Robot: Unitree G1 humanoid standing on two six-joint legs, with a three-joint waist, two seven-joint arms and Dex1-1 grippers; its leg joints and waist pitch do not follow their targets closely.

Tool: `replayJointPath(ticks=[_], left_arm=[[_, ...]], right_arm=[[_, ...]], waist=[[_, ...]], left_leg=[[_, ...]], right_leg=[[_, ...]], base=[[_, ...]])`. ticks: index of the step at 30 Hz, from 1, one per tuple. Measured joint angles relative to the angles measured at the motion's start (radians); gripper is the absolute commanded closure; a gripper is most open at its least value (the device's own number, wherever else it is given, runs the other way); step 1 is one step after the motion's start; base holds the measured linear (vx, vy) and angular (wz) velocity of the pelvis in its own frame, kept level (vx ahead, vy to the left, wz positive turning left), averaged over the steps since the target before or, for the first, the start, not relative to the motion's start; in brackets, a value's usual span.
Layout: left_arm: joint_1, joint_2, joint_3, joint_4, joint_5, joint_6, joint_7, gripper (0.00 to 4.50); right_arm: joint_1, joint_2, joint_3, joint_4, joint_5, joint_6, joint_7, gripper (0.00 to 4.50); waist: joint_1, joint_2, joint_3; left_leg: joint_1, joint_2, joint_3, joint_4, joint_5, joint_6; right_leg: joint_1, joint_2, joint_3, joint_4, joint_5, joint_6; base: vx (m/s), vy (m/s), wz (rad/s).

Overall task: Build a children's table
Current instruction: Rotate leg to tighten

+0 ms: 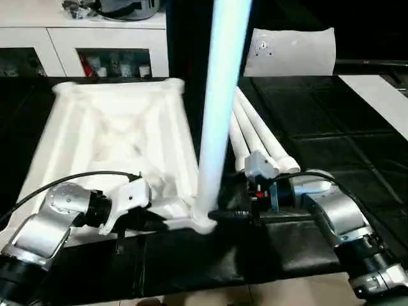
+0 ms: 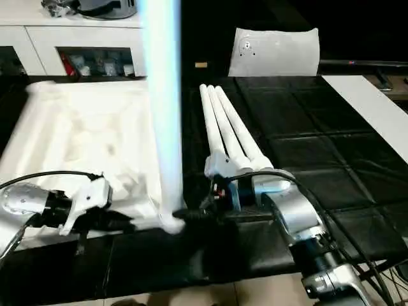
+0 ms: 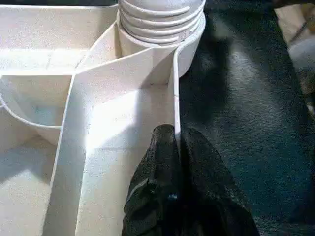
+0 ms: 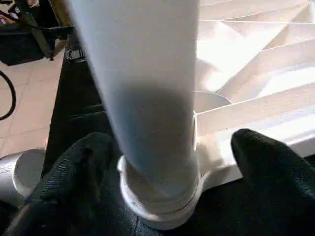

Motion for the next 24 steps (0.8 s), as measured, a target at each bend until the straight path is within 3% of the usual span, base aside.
replayJointPath(ticks=[17,24], left_arm=[[-0.045,-0.014,-0.024,0.076,0.004,-0.063,-0.016,4.50],[-0.049,-0.015,-0.027,0.079,0.004,-0.065,-0.017,4.50]], right_arm=[[-0.044,0.044,0.037,0.092,-0.002,-0.035,0.044,2.18],[-0.053,0.045,0.038,0.104,-0.002,-0.034,0.052,2.48]], waist=[[0.006,0.000,0.000],[0.016,0.000,0.000]], left_leg=[[0.001,0.000,0.000,0.004,0.000,0.000],[0.002,0.001,0.000,0.005,0.000,0.000]], right_leg=[[0.000,-0.001,0.000,0.005,0.000,0.000],[0.000,-0.001,0.000,0.008,-0.001,0.001]], base=[[0.000,0.000,0.00],[0.000,0.000,0.00]])
